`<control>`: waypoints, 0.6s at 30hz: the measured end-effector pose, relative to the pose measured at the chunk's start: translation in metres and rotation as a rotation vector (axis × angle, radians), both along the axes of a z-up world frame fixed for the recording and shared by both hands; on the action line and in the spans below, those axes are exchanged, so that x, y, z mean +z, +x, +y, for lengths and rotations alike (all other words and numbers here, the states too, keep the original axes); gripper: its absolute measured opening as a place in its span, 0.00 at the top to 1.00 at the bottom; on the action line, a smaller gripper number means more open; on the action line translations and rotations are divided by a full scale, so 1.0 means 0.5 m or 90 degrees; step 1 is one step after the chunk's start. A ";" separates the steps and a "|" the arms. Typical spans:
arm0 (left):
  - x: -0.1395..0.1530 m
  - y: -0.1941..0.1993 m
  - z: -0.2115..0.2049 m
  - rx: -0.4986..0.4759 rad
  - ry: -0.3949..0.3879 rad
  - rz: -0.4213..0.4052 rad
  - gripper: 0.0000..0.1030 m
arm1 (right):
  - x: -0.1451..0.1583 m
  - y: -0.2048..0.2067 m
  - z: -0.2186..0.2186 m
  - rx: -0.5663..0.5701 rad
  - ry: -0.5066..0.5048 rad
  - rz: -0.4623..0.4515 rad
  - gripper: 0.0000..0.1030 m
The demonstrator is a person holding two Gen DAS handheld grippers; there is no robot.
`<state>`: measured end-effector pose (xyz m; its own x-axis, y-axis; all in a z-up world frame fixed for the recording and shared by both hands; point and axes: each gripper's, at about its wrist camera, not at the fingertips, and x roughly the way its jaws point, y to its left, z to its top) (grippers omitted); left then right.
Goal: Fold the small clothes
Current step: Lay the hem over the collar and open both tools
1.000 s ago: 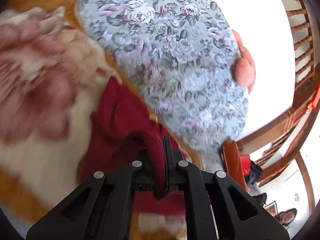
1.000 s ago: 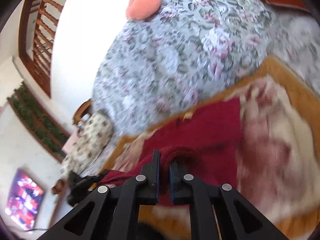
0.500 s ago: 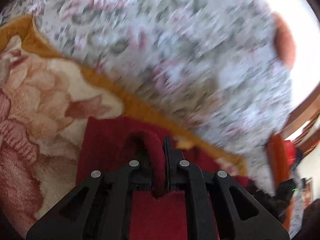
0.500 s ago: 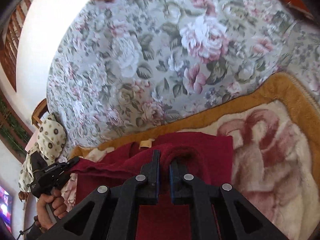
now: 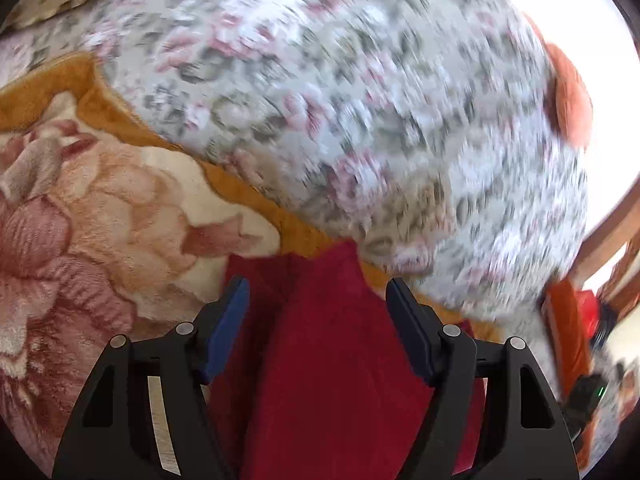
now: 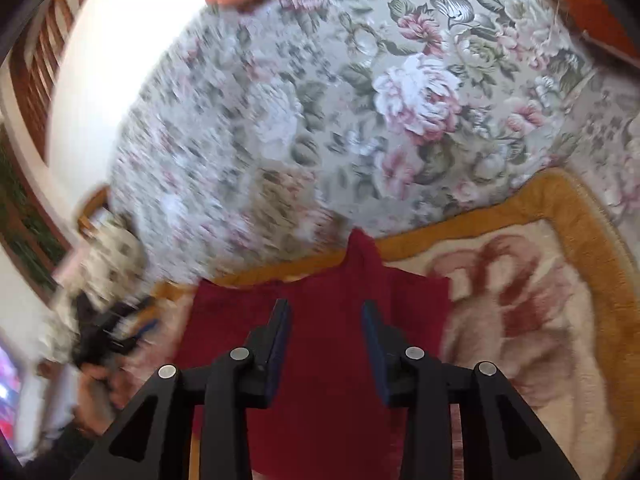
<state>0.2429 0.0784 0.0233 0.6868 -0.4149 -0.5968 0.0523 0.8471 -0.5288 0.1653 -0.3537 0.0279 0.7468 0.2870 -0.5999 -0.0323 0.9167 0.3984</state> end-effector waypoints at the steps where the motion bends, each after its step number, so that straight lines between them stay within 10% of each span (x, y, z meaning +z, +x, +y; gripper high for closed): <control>1: -0.005 0.004 -0.028 -0.013 0.031 -0.002 0.31 | -0.009 0.016 0.015 -0.015 -0.044 0.029 0.66; 8: -0.018 0.071 -0.206 -0.094 0.238 -0.050 0.31 | -0.020 0.141 0.098 -0.021 -0.101 0.046 0.66; 13: -0.090 0.168 -0.199 -0.060 0.320 0.025 0.31 | -0.081 0.258 0.117 -0.005 -0.211 0.106 0.66; 15: -0.158 0.190 -0.159 -0.052 0.290 0.098 0.31 | -0.138 0.289 0.098 0.014 -0.204 0.177 0.66; 18: -0.164 0.182 -0.103 -0.024 0.173 0.070 0.31 | -0.163 0.277 0.077 0.018 -0.172 0.129 0.64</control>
<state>0.3339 0.0269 -0.0587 0.5985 -0.2536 -0.7599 0.0415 0.9571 -0.2868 0.3037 -0.3154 -0.0536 0.5987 0.1163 -0.7925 -0.0039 0.9898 0.1423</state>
